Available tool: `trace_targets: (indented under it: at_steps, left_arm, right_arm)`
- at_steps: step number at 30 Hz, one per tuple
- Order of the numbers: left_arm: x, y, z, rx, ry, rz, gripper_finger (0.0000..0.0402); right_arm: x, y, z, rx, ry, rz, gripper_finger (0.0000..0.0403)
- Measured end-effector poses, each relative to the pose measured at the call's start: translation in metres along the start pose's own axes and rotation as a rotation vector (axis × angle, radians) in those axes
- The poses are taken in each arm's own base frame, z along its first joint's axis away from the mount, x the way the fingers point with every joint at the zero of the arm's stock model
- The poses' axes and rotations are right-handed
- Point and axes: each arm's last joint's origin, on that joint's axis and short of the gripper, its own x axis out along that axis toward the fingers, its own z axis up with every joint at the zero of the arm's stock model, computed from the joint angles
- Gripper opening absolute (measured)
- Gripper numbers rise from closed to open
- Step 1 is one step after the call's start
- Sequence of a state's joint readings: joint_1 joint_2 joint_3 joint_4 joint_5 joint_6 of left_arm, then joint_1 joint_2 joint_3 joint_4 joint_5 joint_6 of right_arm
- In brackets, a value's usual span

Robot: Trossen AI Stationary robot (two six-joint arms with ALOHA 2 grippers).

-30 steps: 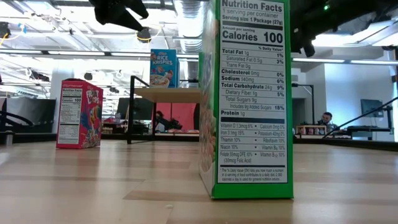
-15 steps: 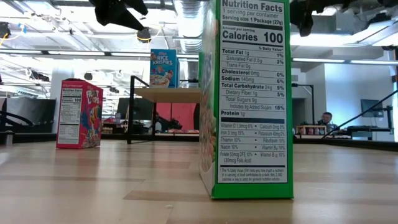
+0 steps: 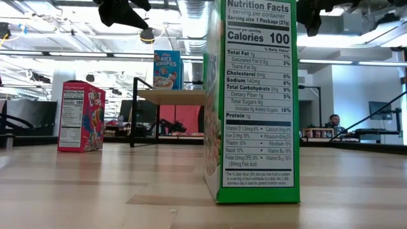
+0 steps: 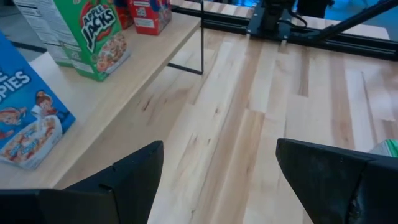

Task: Stack cereal on shelf
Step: Put the red cereal box on the shelf aligned with the other red cereal boxes

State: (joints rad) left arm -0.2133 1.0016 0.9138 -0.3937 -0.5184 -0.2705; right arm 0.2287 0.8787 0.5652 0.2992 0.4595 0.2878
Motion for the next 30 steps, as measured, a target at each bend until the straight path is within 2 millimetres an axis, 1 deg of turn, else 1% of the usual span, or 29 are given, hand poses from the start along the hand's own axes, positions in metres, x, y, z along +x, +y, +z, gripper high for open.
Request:
trace_targets:
  at_steps: [4,10,14,16,19,23,27,30]
  left_arm:
    - [0.000,0.000,0.000,-0.006,-0.002,-0.002,0.0303]
    - [0.000,-0.001,0.000,0.004,0.011,-0.048,0.0304]
    - [0.002,0.003,0.001,0.022,0.022,-0.054,0.0319]
    - [0.001,0.006,0.005,0.022,0.035,-0.065,0.0331]
    - [-0.002,0.012,0.015,-0.030,0.037,-0.047,0.0350]
    - [-0.011,0.020,0.026,-0.158,0.079,-0.006,0.0368]
    - [-0.017,0.022,0.027,-0.260,0.128,0.008,0.0371]
    - [-0.019,0.022,0.024,-0.318,0.179,0.008,0.0371]
  right_arm:
    - [0.000,0.000,0.000,0.000,0.000,0.000,0.0249]
    - [0.000,0.000,-0.001,-0.006,0.012,-0.004,0.0249]
    - [0.000,-0.001,-0.003,-0.015,0.031,-0.010,0.0249]
    - [0.000,-0.001,-0.003,-0.015,0.033,-0.010,0.0249]
    - [0.000,-0.001,-0.003,-0.015,0.035,-0.001,0.0249]
    - [0.000,-0.001,-0.003,-0.015,0.035,0.001,0.0249]
    - [0.000,-0.001,-0.003,-0.016,0.036,0.003,0.0249]
    - [0.000,-0.001,-0.004,-0.017,0.038,0.002,0.0249]
